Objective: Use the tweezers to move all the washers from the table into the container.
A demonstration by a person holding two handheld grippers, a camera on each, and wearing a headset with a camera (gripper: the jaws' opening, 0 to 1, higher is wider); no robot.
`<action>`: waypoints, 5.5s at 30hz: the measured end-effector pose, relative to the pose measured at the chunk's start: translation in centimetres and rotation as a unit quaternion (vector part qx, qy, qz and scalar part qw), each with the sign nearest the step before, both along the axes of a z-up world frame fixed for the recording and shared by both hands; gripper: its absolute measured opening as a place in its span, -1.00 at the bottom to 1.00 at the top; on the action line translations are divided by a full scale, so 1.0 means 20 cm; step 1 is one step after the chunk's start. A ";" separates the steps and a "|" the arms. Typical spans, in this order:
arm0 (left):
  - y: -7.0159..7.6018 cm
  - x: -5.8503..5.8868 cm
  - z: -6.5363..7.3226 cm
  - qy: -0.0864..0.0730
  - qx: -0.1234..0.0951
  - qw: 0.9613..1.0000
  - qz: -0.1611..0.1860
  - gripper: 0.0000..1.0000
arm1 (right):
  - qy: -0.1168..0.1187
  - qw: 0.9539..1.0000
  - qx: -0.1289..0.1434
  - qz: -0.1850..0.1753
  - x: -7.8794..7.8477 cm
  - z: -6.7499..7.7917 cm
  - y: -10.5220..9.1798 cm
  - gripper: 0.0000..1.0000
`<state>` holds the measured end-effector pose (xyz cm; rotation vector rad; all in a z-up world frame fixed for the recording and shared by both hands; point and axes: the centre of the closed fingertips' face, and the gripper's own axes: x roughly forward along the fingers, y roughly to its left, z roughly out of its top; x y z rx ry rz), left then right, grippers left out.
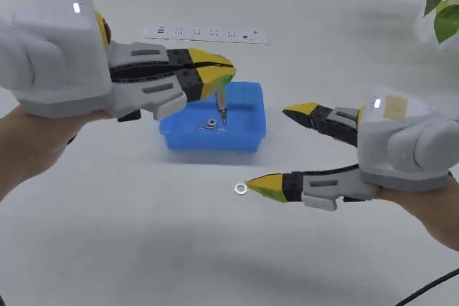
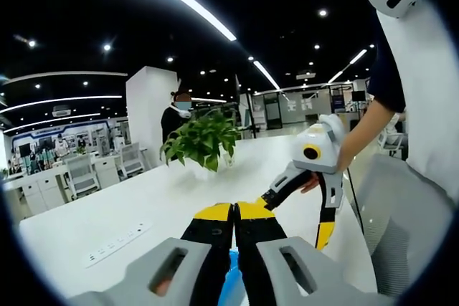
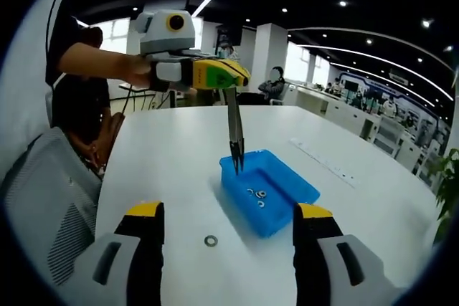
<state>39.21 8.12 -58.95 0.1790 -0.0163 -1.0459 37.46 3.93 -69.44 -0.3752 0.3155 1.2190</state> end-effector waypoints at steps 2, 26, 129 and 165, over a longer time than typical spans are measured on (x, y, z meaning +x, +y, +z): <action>-0.02 -0.02 -0.01 0.001 -0.002 1.000 -0.005 -0.92 | 0.005 1.000 -0.002 -0.005 -0.02 -0.02 -0.03 0.51; -0.16 -0.15 -0.29 0.053 -0.003 0.998 -0.025 -0.92 | 0.052 0.998 -0.021 0.010 -0.16 -0.15 -0.18 0.89; -0.17 -0.17 -0.50 0.140 0.055 0.988 -0.045 -0.67 | 0.078 0.972 -0.030 0.218 -0.11 -0.37 0.21 -0.82; 0.36 -0.30 -0.38 0.152 -0.031 0.976 0.156 0.99 | -0.015 0.978 0.022 0.205 0.15 0.19 0.41 -0.82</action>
